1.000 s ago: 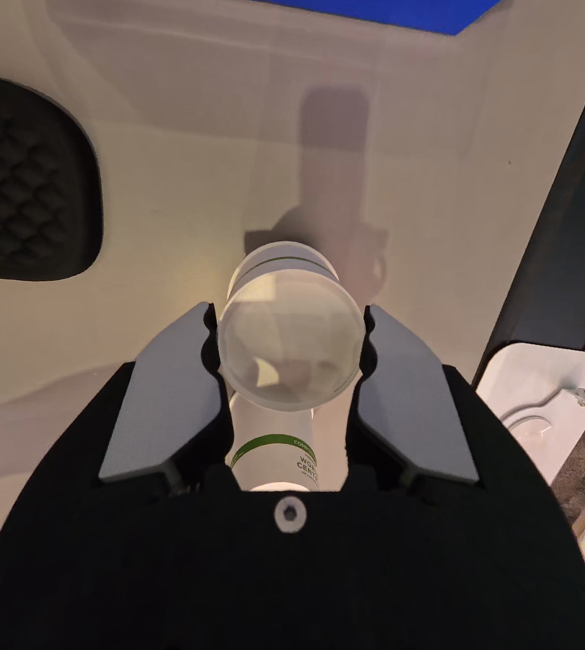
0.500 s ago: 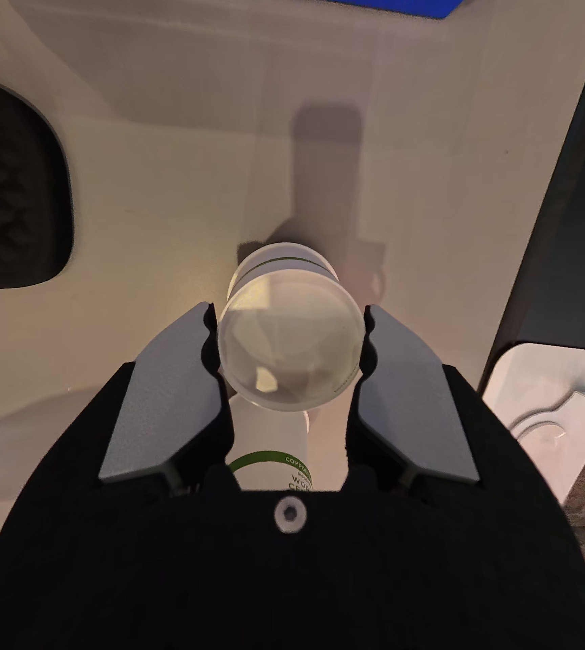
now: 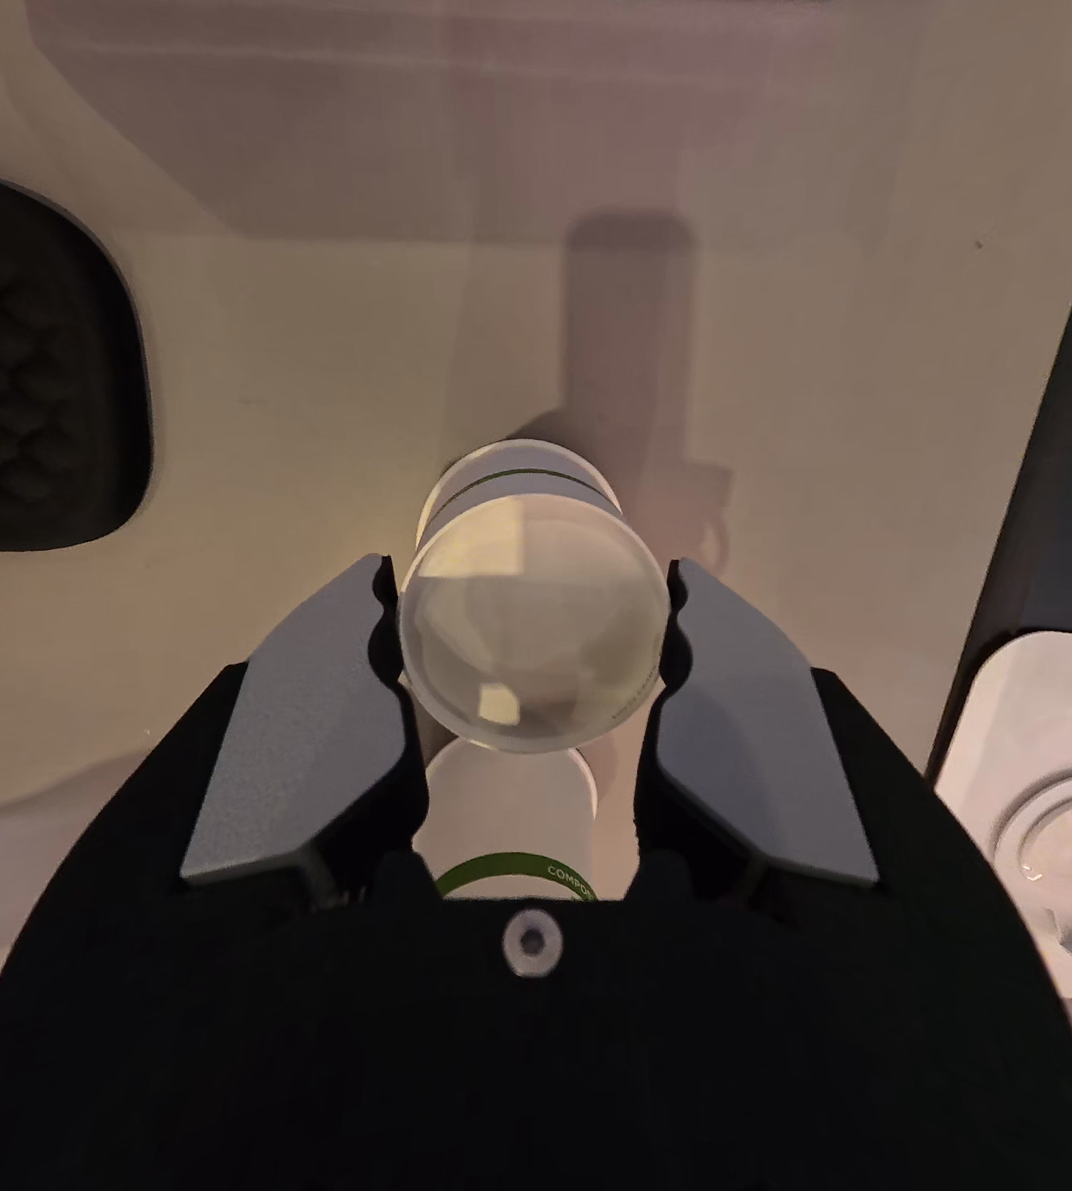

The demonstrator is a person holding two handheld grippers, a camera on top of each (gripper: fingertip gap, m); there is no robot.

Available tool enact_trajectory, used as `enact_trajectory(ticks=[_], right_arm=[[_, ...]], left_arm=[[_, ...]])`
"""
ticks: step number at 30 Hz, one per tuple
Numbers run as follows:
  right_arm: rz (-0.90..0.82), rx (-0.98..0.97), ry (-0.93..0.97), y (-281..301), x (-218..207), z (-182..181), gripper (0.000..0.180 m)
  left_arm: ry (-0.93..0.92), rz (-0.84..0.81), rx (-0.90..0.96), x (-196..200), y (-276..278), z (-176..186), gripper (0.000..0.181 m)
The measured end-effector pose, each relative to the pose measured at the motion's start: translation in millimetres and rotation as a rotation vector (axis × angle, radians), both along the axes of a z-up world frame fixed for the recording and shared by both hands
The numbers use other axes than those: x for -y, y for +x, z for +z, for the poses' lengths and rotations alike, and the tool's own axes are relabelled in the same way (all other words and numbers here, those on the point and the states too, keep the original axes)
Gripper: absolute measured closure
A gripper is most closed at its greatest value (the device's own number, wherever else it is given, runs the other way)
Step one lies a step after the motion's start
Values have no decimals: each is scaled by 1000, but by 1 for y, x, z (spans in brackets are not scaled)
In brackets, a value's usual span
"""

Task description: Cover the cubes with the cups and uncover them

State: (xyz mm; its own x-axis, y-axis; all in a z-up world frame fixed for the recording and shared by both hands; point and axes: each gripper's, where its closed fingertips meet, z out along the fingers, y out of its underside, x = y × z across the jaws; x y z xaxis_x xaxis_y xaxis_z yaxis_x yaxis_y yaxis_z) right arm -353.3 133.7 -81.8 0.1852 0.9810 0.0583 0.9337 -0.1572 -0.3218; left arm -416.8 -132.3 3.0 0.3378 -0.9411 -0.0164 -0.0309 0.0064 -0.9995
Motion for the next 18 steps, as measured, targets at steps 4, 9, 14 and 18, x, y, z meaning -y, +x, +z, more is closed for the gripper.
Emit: enact_trajectory(ticks=[4,9,14,18], right_arm=[[-2,-14,18,-1,-1,1,99],[-21,-53,64,2,-2,16,82],[-8,-166,207,17,4,73,81],[-2,-373,331,38,29,136,81]], left_arm=[[-4,-4,-2,-1,1,0,151],[-15,-14,3,-1,1,2,148],[-49,-26,17,-4,-3,8,137],[-39,12,31,-16,-8,19,132]])
